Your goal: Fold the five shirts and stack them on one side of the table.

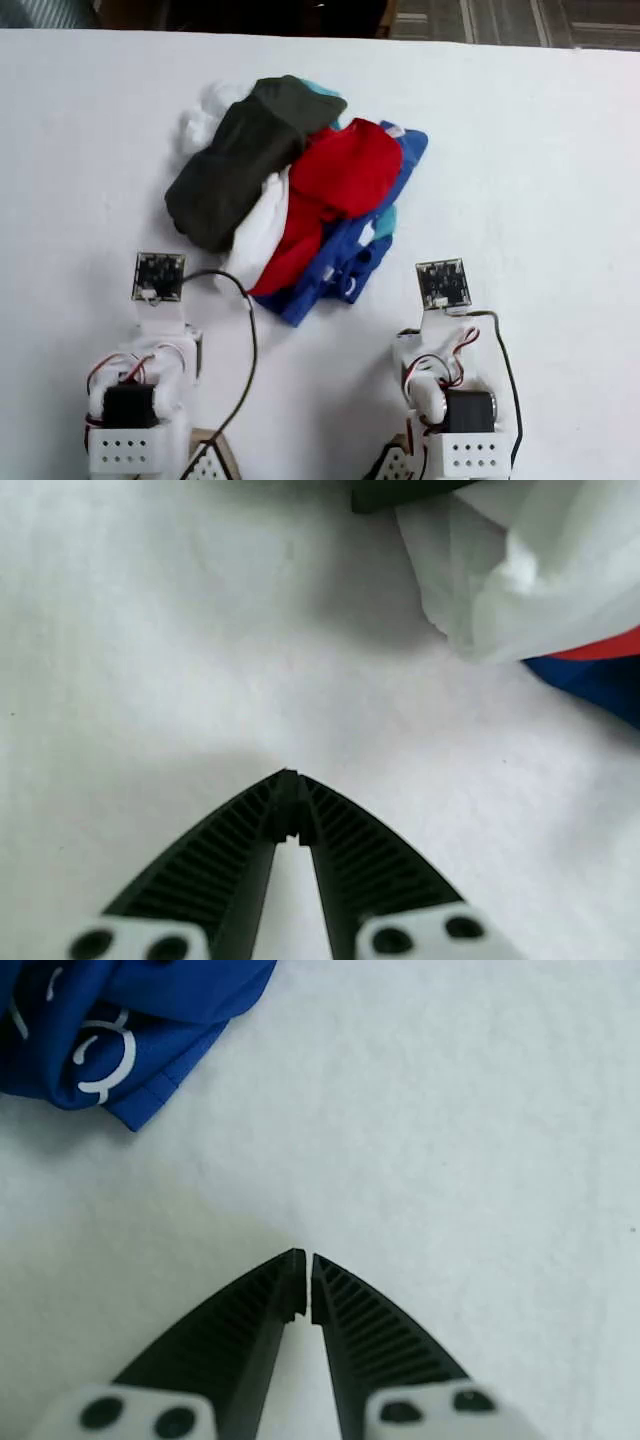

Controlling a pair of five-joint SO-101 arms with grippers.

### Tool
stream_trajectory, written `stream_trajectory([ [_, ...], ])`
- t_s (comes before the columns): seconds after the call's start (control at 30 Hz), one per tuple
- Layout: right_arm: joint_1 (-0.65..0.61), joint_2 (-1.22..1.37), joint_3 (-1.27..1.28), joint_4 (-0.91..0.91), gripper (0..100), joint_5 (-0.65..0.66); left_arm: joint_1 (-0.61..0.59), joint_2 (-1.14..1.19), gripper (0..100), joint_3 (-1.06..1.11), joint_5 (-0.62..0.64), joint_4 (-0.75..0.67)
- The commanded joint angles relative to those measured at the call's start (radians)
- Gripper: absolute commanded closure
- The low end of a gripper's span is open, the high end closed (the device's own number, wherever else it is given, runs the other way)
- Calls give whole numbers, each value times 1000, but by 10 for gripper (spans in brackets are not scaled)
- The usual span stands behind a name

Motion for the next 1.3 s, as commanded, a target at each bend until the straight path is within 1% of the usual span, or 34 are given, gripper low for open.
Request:
stream_trajectory([
  [0.0, 5, -13, 9, 8, 978, -6, -5, -26, 973, 21, 5, 5],
  [1.0, 2, -13, 9, 8, 978, -11, -5, -26, 973, 21, 5, 5],
  [1.13, -73, -13, 9, 8, 978, -11, -5, -26, 973, 21, 5, 5],
  [1.27, -219, -13, 9, 8, 978, -11, -5, -26, 973, 21, 5, 5],
])
